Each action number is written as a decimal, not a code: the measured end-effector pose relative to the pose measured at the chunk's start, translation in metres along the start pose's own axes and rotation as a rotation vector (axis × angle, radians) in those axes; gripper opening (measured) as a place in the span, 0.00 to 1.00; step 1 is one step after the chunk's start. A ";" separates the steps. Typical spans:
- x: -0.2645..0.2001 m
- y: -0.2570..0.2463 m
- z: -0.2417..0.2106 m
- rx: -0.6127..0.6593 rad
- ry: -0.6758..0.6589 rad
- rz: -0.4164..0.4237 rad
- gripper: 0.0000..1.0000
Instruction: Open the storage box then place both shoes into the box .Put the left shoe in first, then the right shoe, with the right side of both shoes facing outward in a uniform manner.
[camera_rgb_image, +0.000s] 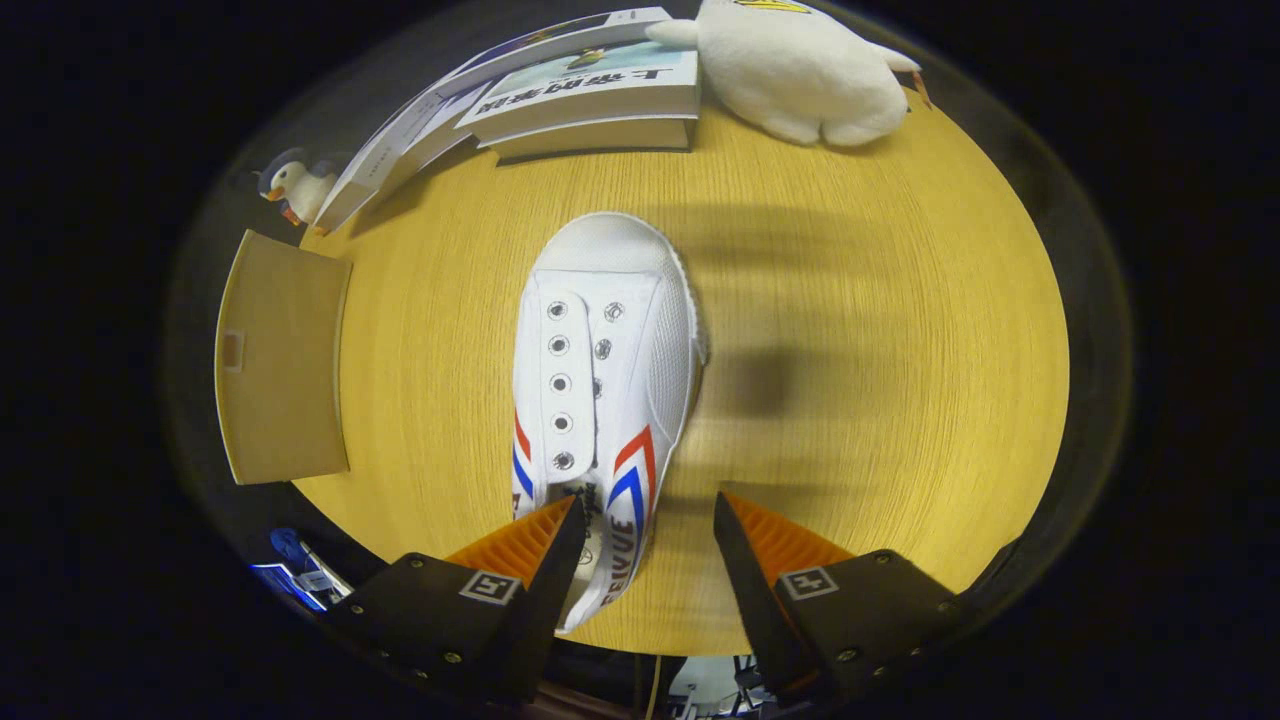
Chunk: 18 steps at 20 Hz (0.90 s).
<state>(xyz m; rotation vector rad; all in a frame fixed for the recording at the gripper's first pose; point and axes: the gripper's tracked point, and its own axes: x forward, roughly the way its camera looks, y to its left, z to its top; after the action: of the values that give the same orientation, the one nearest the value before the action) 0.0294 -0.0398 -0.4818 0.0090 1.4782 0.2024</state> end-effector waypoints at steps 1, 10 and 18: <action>0.004 -0.001 0.003 -0.025 0.001 -0.013 0.75; -0.005 0.011 0.002 0.093 0.027 0.121 0.04; -0.073 0.070 0.012 0.031 -0.009 0.210 0.04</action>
<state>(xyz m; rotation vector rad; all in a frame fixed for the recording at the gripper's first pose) 0.0267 0.0200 -0.3992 0.1905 1.4714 0.3485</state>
